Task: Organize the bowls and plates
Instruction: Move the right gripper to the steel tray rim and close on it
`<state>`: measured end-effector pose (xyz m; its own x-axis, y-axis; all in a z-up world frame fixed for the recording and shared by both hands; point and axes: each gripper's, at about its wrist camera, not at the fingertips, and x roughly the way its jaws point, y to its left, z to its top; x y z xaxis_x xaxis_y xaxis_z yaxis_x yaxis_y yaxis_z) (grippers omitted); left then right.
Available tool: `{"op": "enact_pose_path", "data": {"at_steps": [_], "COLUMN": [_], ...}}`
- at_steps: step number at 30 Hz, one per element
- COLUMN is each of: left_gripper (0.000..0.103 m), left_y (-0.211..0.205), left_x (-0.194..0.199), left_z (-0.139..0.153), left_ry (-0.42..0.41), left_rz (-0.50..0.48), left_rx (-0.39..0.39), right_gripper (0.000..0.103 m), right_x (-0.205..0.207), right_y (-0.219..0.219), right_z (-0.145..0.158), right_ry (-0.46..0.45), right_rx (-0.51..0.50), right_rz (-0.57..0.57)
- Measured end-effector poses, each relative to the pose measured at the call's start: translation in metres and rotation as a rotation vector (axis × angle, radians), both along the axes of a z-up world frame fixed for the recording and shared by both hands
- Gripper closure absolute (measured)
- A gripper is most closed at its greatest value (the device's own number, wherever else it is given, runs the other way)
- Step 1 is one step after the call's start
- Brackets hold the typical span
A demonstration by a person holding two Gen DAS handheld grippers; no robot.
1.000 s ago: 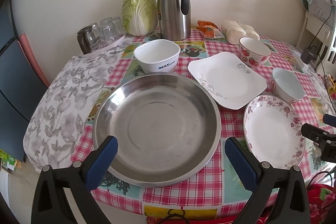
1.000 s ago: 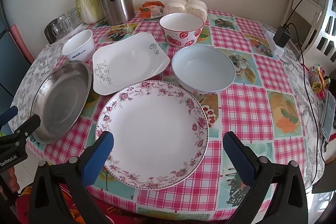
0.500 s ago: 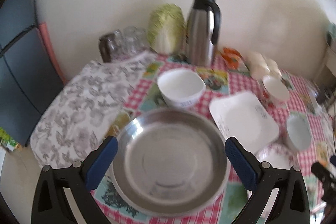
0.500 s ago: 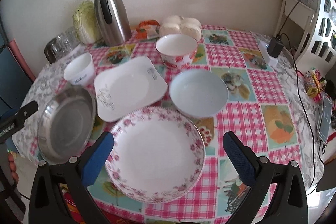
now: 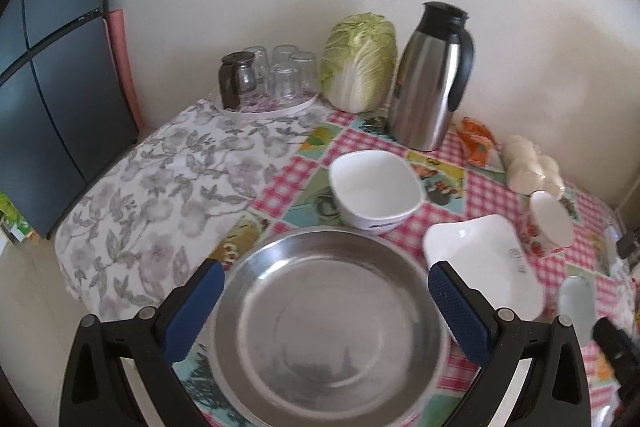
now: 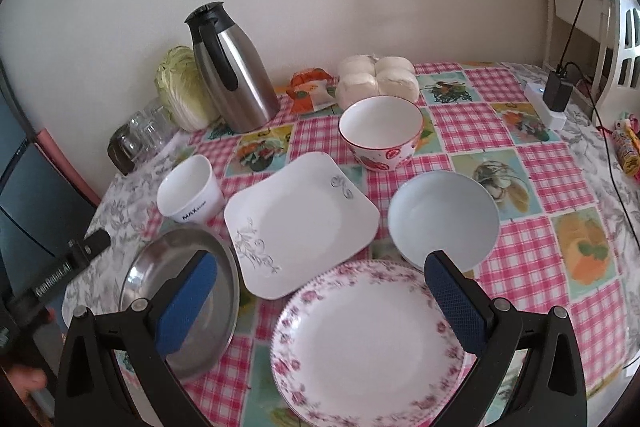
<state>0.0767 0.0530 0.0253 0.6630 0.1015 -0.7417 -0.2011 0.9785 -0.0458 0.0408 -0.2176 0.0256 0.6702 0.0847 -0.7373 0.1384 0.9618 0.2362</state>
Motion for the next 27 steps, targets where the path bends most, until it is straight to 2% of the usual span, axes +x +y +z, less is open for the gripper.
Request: {"op": "enact_pose_path", "data": {"at_steps": [3,7,12,22,24,26,27], "left_gripper": [0.000,0.000,0.000,0.002,0.007,0.013,0.014], "left_y": [0.013,0.031,0.062,0.109,0.113,0.115,0.116], "left_x": [-0.003,-0.007,-0.009,-0.013,-0.012,-0.011,-0.011], "left_z": [-0.008,-0.020,-0.040,-0.082,-0.088,-0.094,-0.097], "left_ry": [-0.012,-0.011,0.016,0.077,0.091,0.105,0.112], "left_rz": [0.011,0.045,0.081,0.117,0.114,0.105,0.098], "left_rx": [0.032,0.066,0.006,-0.176,-0.192,-0.208,-0.219], "right_gripper": [0.000,0.000,0.000,0.000,0.004,0.020,0.023], "right_x": [0.004,0.011,0.016,0.025,0.027,0.030,0.031], "right_y": [0.008,0.019,0.038,0.080,0.086,0.092,0.095], "right_z": [-0.008,-0.023,-0.036,-0.068,-0.075,-0.080,-0.083], "right_ry": [0.004,0.070,0.095,0.172,0.187,0.200,0.210], "right_rx": [-0.024,-0.030,-0.033,-0.003,0.002,0.010,0.005], "right_rz": [0.028,0.050,0.093,0.228,0.244,0.267,0.275]}}
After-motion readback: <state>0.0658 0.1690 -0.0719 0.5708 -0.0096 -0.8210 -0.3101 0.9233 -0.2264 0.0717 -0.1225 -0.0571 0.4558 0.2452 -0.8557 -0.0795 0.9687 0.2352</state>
